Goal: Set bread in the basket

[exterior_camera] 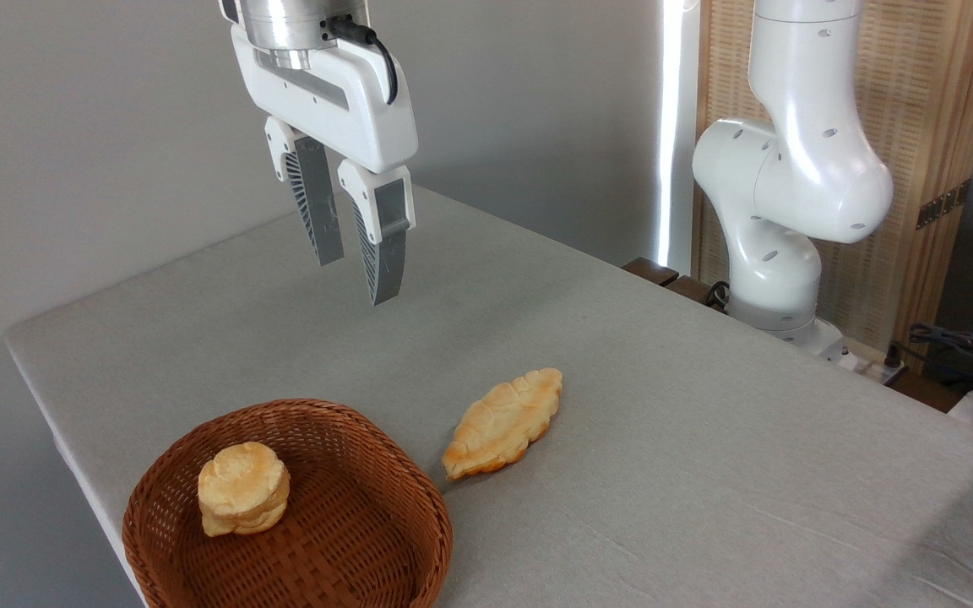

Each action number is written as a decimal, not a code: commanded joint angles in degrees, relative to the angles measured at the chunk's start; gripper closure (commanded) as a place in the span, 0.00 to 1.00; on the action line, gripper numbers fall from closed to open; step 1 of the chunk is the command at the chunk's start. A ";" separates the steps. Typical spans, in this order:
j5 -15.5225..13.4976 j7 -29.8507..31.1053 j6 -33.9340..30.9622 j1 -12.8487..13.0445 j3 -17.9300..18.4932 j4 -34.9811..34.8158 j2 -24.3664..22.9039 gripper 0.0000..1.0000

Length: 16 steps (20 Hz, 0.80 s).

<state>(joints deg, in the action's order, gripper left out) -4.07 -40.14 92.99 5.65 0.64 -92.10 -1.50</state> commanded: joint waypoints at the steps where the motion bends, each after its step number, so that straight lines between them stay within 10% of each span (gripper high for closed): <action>1: 0.47 0.33 -0.88 0.50 0.59 1.14 0.18 0.00; 16: 0.64 0.24 1.41 0.41 1.03 -2.54 -1.05 0.00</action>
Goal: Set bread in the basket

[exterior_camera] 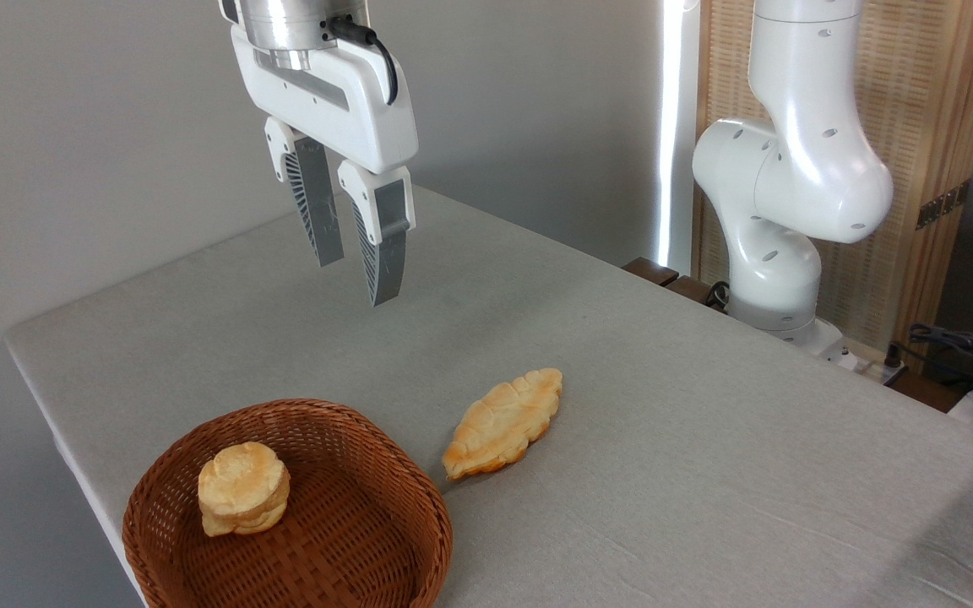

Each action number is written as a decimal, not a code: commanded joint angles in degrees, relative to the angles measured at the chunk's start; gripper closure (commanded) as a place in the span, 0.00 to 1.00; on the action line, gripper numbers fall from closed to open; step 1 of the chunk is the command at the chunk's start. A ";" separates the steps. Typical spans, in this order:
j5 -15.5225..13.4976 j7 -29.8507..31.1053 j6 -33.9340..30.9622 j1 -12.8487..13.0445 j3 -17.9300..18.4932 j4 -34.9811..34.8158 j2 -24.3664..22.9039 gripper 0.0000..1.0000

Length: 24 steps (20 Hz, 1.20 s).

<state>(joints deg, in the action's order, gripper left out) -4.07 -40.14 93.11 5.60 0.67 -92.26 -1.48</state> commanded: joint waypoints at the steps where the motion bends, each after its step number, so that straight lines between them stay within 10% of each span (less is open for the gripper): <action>1: 0.64 0.33 1.80 0.38 1.18 -3.79 -1.59 0.00; 10: 0.82 0.24 10.41 -5.07 1.80 -19.09 -6.87 0.00; 24: 0.82 -2.22 25.54 -4.46 1.62 -40.63 -13.99 0.00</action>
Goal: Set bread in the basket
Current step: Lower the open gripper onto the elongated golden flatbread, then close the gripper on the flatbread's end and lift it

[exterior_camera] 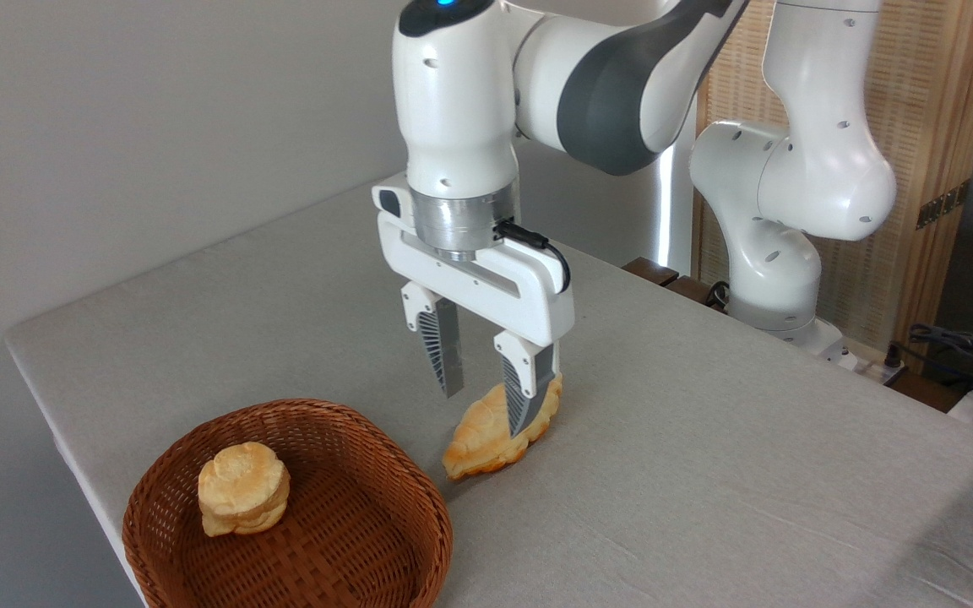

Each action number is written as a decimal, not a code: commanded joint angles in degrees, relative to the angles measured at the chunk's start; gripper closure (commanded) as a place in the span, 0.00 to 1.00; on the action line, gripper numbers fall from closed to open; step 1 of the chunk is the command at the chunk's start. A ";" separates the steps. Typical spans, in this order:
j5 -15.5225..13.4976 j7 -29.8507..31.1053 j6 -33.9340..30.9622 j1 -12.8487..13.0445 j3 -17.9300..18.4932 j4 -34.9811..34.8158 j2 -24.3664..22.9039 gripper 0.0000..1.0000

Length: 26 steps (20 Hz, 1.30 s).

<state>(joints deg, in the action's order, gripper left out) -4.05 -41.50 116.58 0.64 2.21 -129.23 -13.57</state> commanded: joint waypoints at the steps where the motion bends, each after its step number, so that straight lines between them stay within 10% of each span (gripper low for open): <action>1: 0.79 -0.86 2.42 0.76 -0.10 -4.00 -1.89 0.00; 16: 0.79 -0.86 5.07 1.29 -1.24 -8.05 -1.11 0.00; 22: 0.79 -0.86 5.15 1.29 -1.86 -8.14 -0.31 0.55; 26: 0.79 -0.86 5.15 1.29 -1.95 -8.14 -0.05 0.61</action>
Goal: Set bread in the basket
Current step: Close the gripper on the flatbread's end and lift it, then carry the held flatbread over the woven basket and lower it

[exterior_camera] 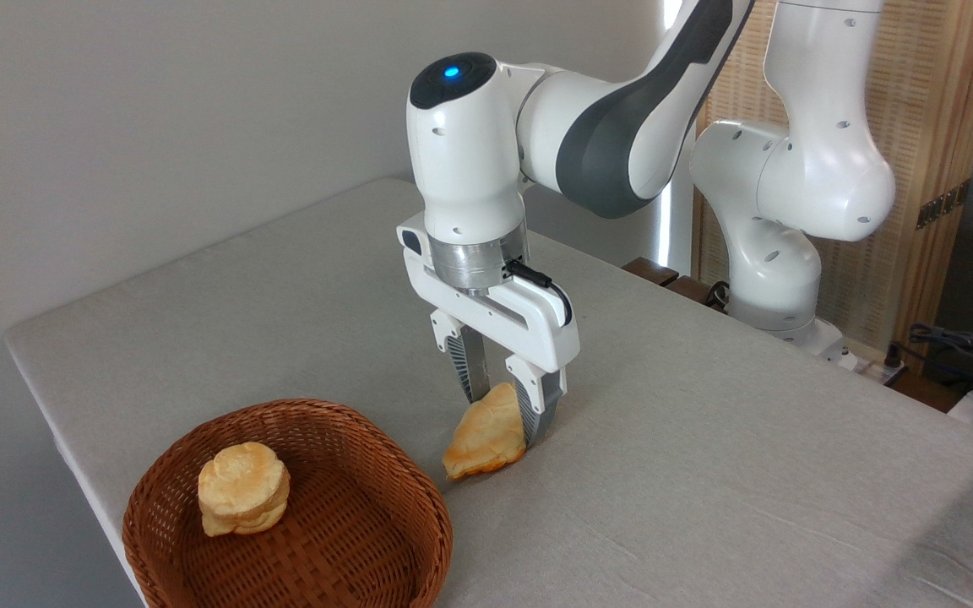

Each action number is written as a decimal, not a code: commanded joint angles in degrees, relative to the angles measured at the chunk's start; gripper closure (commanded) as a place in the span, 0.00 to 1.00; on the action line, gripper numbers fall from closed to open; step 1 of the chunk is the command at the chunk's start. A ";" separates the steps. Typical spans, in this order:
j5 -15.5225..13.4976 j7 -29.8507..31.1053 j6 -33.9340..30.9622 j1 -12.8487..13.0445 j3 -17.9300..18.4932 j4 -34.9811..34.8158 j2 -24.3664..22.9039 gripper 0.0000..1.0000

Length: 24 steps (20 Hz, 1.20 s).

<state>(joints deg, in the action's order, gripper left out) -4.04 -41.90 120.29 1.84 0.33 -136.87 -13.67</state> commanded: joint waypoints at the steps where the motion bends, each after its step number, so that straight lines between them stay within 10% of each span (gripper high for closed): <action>1: 0.79 -0.46 1.44 0.10 -0.07 -0.51 0.05 0.62; 15: 0.70 -4.24 -3.21 0.10 0.10 3.09 0.14 0.69; 24: -0.26 -4.42 -24.14 1.24 0.54 33.04 10.85 0.66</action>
<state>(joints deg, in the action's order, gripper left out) -4.04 -45.47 100.28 2.73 0.29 -115.07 -9.86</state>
